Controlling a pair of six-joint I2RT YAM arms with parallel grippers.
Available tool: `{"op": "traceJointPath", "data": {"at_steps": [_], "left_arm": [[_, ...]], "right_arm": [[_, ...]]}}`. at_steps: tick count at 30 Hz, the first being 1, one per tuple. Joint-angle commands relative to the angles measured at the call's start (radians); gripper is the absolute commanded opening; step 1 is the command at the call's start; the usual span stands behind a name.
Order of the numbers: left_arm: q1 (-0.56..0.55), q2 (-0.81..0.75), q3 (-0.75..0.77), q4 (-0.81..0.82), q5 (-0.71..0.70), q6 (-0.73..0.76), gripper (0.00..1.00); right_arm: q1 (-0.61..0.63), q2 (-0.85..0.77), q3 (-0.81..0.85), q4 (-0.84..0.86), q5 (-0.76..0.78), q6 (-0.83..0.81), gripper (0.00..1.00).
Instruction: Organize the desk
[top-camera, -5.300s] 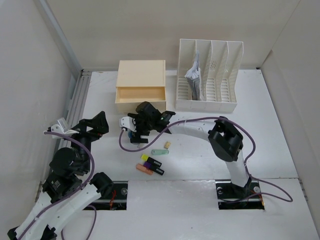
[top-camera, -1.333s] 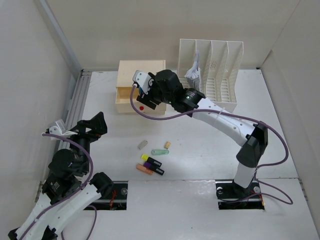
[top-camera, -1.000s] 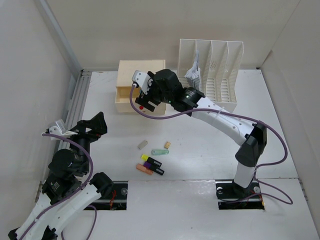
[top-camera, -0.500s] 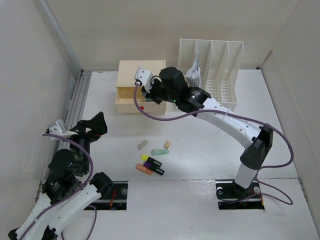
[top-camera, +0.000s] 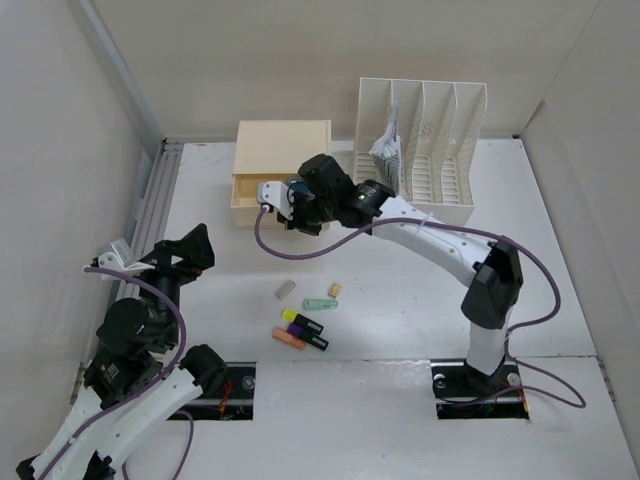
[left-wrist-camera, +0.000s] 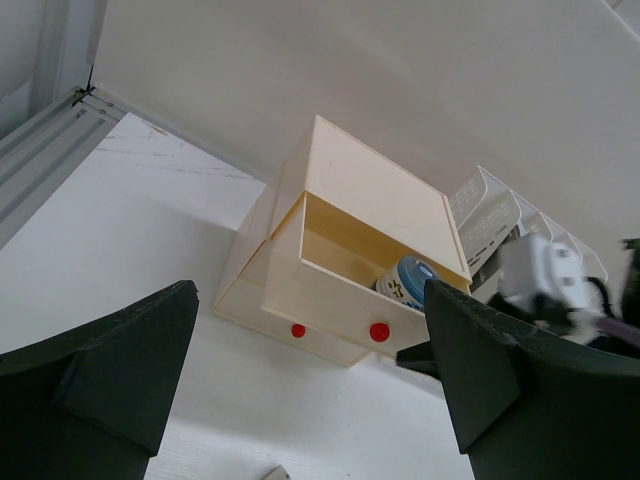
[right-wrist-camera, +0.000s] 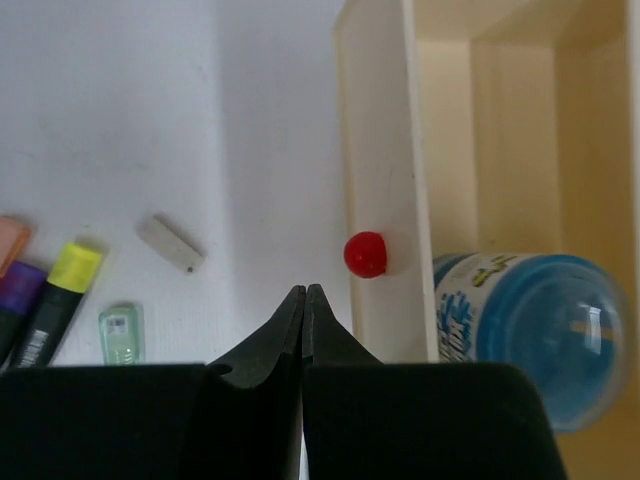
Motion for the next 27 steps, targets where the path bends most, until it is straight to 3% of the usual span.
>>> {"op": "traceJointPath", "data": {"at_steps": [1, 9, 20, 27], "left_arm": [[0.005, -0.010, -0.007, 0.023, 0.004, -0.002, 0.94], [0.005, -0.010, -0.007, 0.032, 0.004, -0.002, 0.95], [0.005, -0.010, -0.007, 0.032, 0.004, -0.002, 0.97], [0.005, -0.010, -0.007, 0.032, 0.013, -0.011, 0.97]], "right_arm": [[0.004, 0.054, 0.000, 0.022, 0.103, 0.031, 0.00], [0.004, 0.169, -0.020, 0.305, 0.572, 0.052, 0.00], [0.004, 0.223, 0.020, 0.444, 0.829, 0.065, 0.00], [-0.038, 0.278, 0.097, 0.445, 0.874, 0.065, 0.00]]}}
